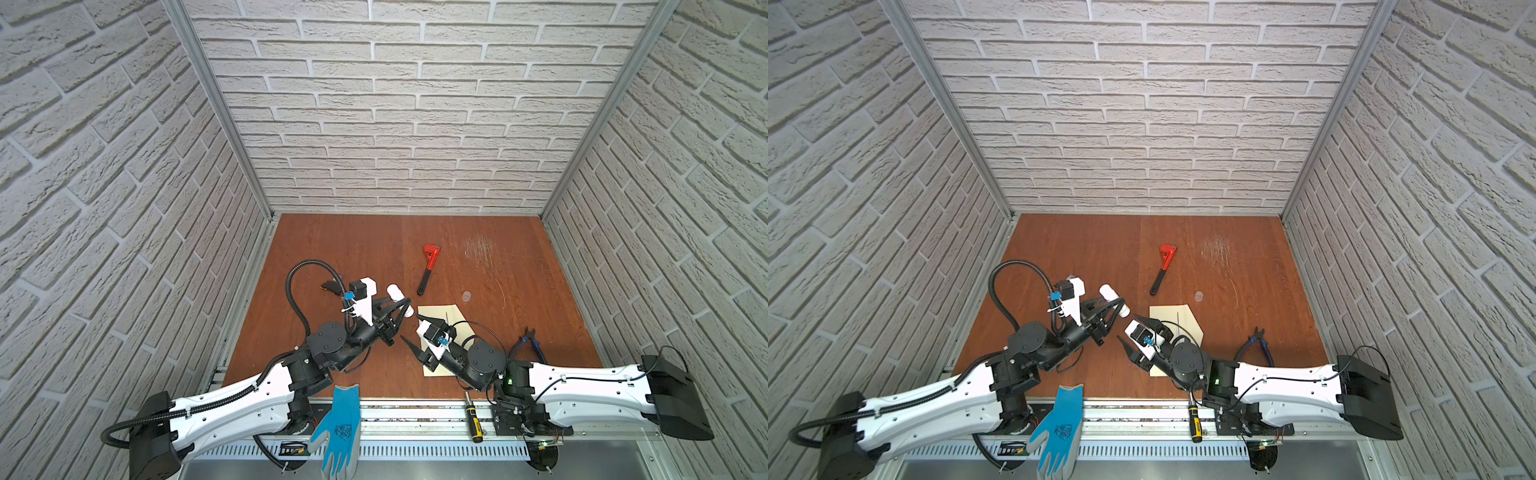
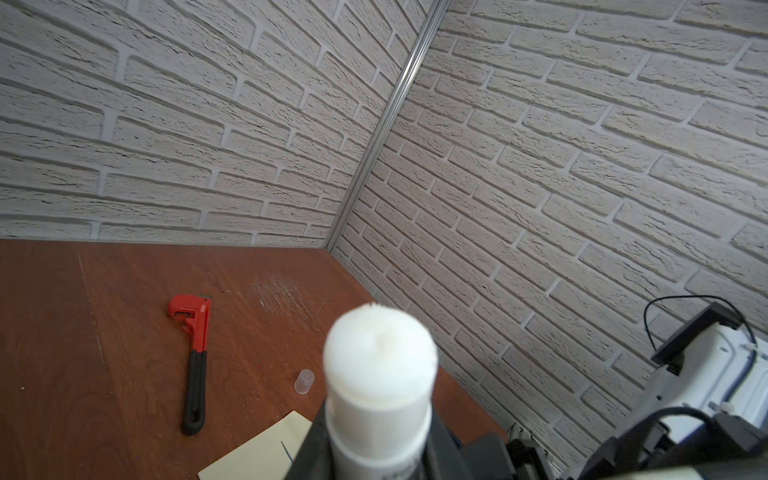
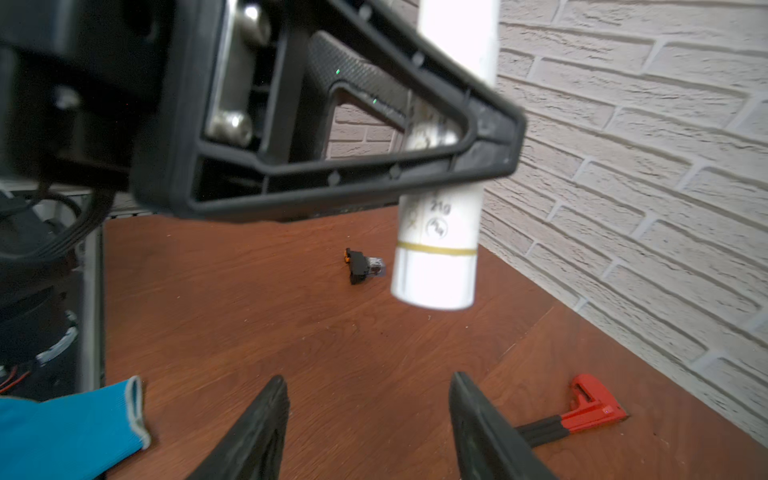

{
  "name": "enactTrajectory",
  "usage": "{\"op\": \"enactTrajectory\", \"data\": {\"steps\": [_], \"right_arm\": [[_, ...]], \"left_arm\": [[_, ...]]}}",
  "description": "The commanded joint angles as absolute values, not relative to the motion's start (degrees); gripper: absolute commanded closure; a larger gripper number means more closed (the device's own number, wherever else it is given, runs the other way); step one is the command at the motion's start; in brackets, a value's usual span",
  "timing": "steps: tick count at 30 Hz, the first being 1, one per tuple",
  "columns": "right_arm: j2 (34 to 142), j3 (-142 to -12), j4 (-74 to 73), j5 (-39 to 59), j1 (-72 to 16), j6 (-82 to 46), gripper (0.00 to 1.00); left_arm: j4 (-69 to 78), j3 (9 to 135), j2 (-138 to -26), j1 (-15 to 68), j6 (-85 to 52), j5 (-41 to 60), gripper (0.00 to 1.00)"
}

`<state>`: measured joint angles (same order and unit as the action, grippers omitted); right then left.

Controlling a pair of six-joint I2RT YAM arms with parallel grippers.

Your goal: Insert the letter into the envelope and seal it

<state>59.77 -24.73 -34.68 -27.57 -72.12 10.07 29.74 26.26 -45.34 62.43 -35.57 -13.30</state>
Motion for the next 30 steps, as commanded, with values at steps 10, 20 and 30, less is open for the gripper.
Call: {"op": "enactTrajectory", "data": {"steps": [10, 20, 30], "right_arm": [[61.22, -23.51, -50.99, -33.07, -72.38, 14.88, 0.42], [62.14, -22.72, -57.51, -33.14, -72.44, 17.55, 0.48], [62.57, -22.74, -61.14, -33.4, -72.39, 19.16, 0.53]], "left_arm": [[33.84, 28.92, -48.24, 62.87, -38.91, -11.28, 1.0], [28.07, 31.98, -47.72, 59.33, -54.16, -3.83, 1.0], [30.59, 30.68, -48.01, 56.87, -63.18, 1.12, 1.0]]}}
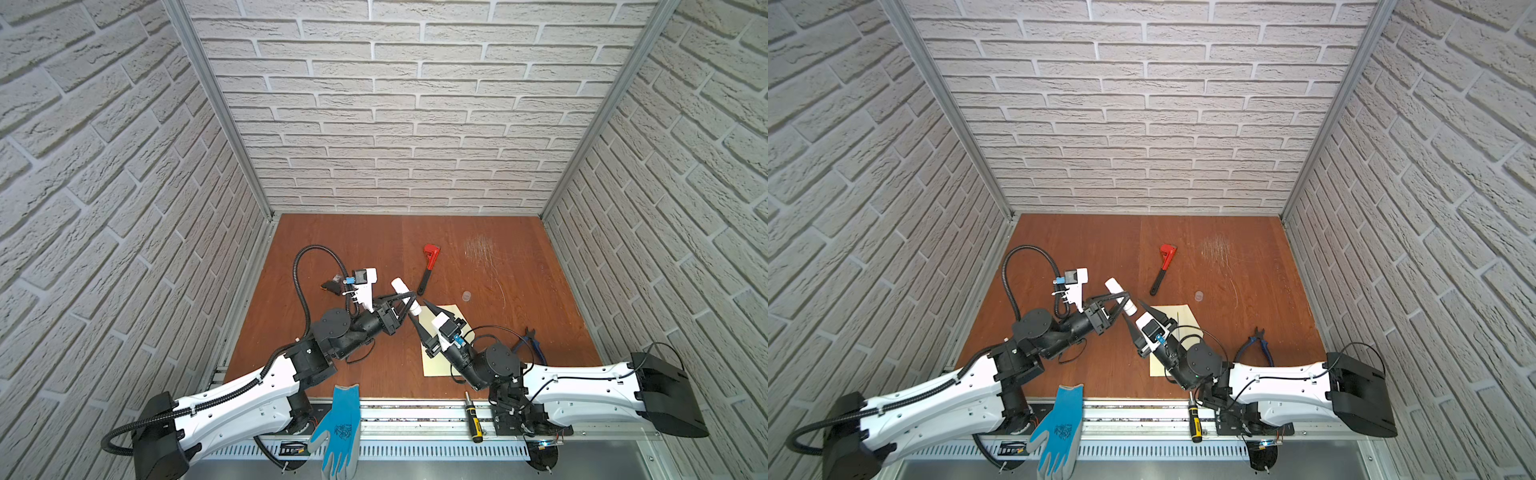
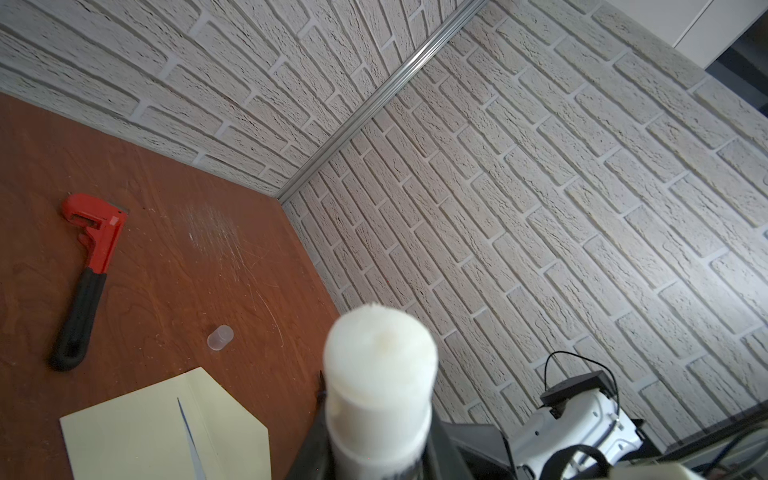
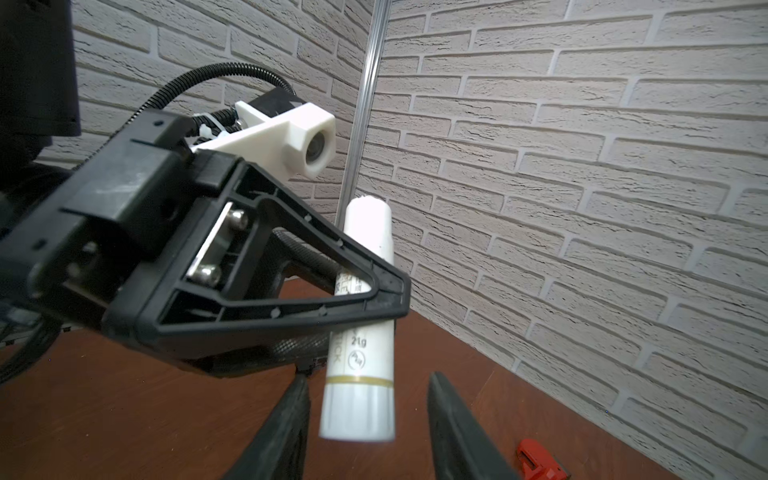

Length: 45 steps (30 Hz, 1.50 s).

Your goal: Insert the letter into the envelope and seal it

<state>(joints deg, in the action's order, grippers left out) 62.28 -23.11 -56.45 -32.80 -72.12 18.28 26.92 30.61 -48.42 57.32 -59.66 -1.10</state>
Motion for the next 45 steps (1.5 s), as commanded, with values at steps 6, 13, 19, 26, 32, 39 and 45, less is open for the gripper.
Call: {"op": "enactTrajectory", "data": {"steps": [6, 13, 19, 26, 32, 39, 45], "right_arm": [[65.26, -22.68, -65.89, -34.43, -72.4, 19.91, 0.55], [67.74, -23.2, -70.12, -34.27, -72.4, 21.76, 0.6], [66.86, -23.05, -69.13, -33.64, -72.34, 20.37, 0.65], [66.25, -24.3, -65.92, -33.05, -71.27, 17.96, 0.68], [66.88, -24.43, -67.59, -32.83, -70.33, 16.99, 0.67], [66.66, -25.21, -65.42, -32.7, -69.47, 16.14, 0.76], [66.88, -26.27, -63.17, -32.39, -68.46, 14.79, 0.7]], "left_arm": [[33.14, 30.5, -49.09, 56.87, -65.1, 2.46, 1.0], [34.98, 29.83, -50.01, 56.87, -66.53, 3.21, 1.0], [33.84, 29.36, -48.96, 56.87, -66.36, 2.98, 1.0], [35.83, 29.43, -50.55, 56.87, -67.3, 4.2, 1.0], [37.0, 29.62, -52.02, 56.91, -68.37, 5.27, 1.0], [36.31, 29.96, -52.41, 56.87, -68.82, 6.31, 1.0], [35.68, 30.93, -53.34, 56.87, -68.69, 7.96, 1.0]]}}
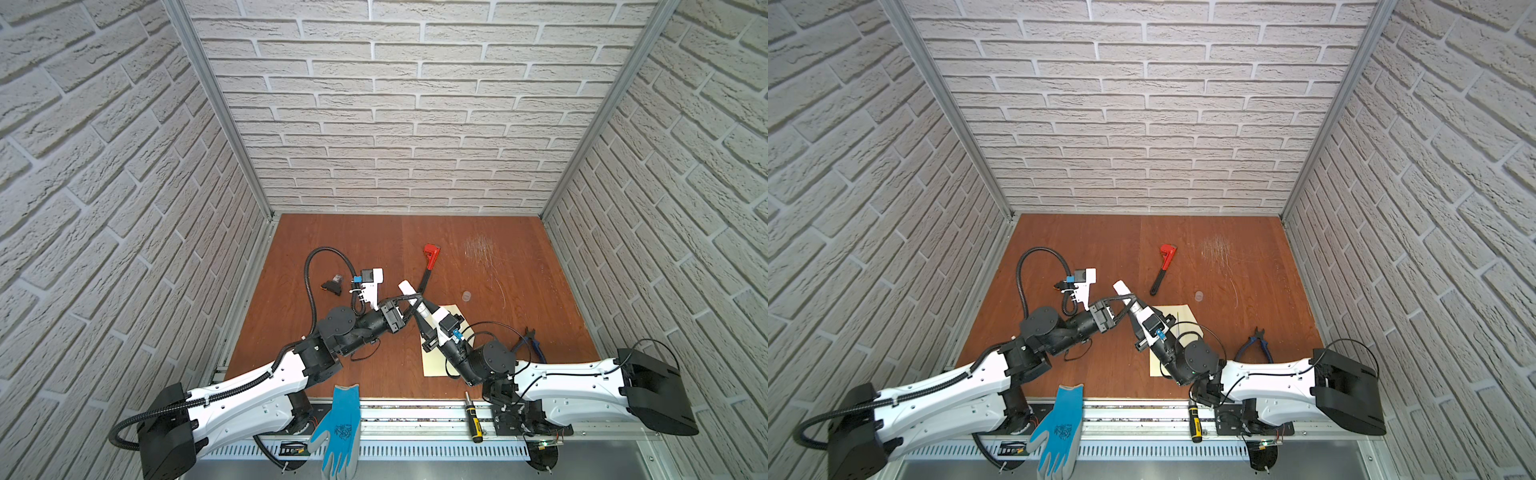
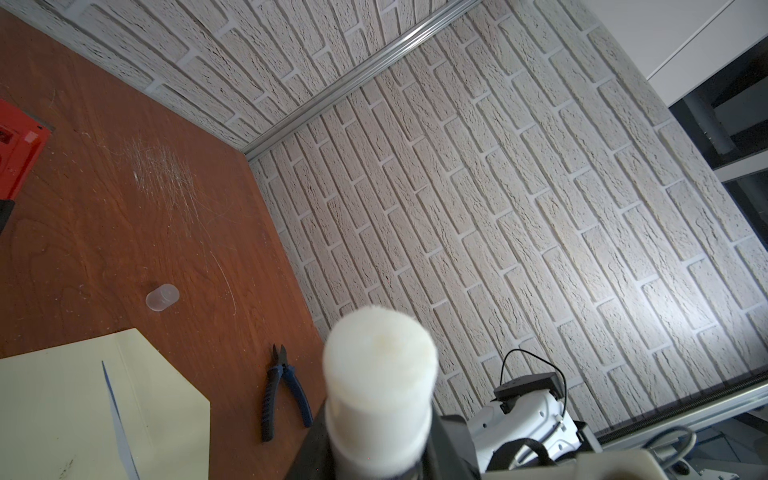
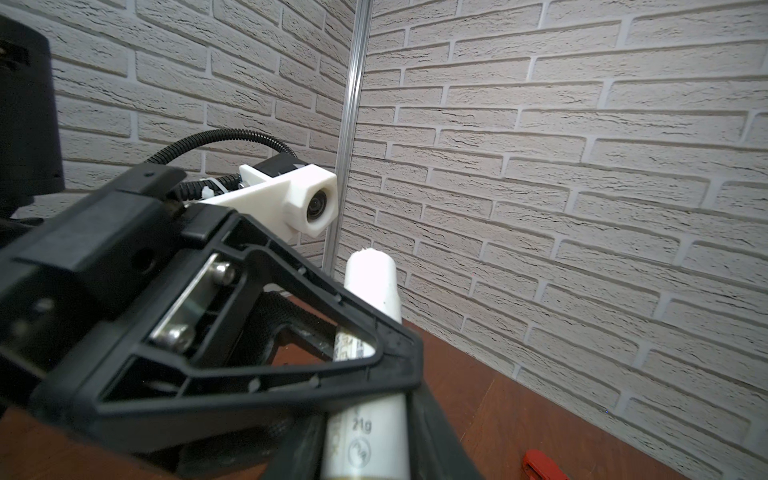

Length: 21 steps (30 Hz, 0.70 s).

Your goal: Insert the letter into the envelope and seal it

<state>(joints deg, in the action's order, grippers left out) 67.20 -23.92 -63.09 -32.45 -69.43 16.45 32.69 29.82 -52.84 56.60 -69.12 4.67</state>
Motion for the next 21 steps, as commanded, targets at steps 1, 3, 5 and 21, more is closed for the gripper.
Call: {"op": "enactTrajectory", "data": {"steps": [1, 3, 5, 21], "right_arm": [[66.84, -26.37, -62.76, -32.32, -68.28, 14.6, 0.73], [66.55, -26.37, -61.73, -32.32, -68.03, 13.8, 0.81], [65.93, -26.37, -60.26, -32.52, -67.81, 13.18, 0.88], [54.0, -51.03, 21.88, -41.57, -64.24, -17.29, 0.94]], "left_arm": [[35.61, 31.02, -53.47, 56.87, -68.78, 8.15, 1.0], [35.51, 31.11, -53.68, 56.87, -68.73, 8.33, 1.0], [35.26, 31.11, -53.62, 56.87, -68.48, 8.27, 1.0], [11.77, 29.69, -36.68, 56.34, -55.49, -8.48, 0.38]]}}
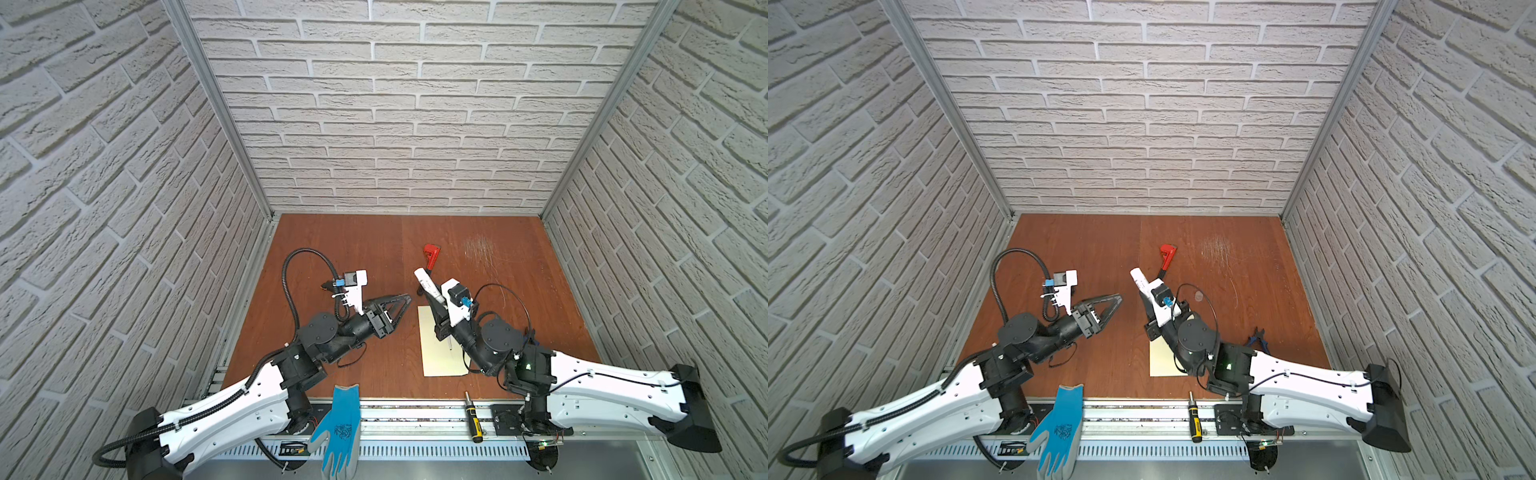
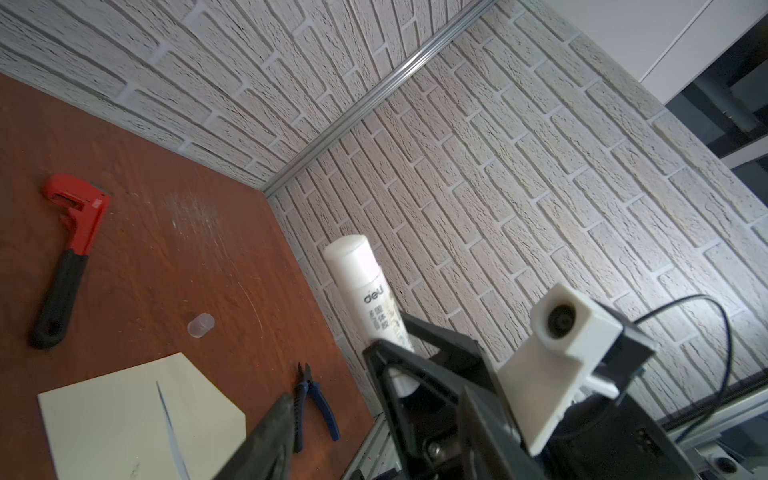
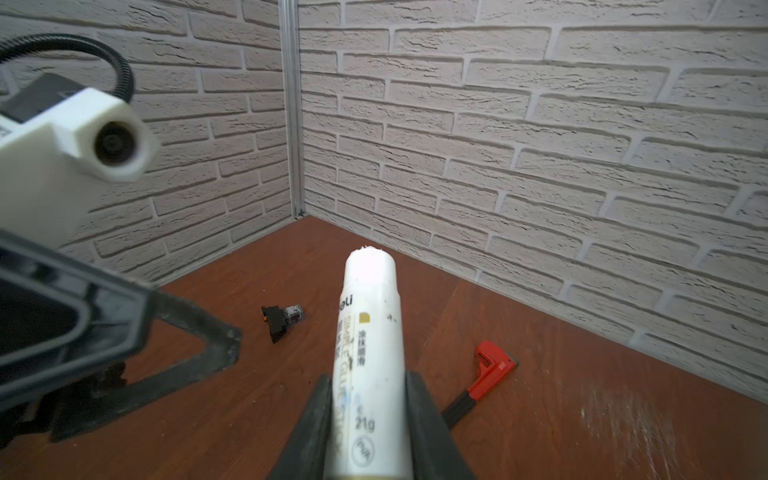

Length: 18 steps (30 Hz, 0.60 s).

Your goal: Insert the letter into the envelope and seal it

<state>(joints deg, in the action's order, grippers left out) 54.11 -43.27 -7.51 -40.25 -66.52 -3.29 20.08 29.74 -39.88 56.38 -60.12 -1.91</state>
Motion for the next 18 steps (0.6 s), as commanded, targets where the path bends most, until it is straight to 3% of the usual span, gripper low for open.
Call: {"op": "enactTrajectory", "data": {"steps": [1, 5, 9, 13, 18], "right_arm": [[55.0, -53.86, 28.07, -40.77, -63.22, -20.31, 0.94], [61.09, -65.37, 49.96, -28.89, -57.32, -28.38, 0.94], [67.81, -72.33, 62.86, -17.17, -52.86, -31.52, 0.95], [72.29, -74.15, 66.71, -10.15, -51.07, -32.78, 0.95], [76.03, -75.97, 67.8, -8.77, -49.32, -33.0, 0.95]], "left_arm": [[8.73, 29.86, -35.95, 56.29, -55.0, -9.77, 0.39], [-1.28, 31.43, -36.21, 55.99, -53.19, -14.42, 0.44], [-4.25, 31.69, -39.5, 55.81, -53.06, -14.98, 0.47], [-1.57, 30.73, -45.15, 55.73, -53.53, -12.74, 0.5], [3.55, 28.74, -51.72, 55.63, -55.33, -9.26, 0.54]]}}
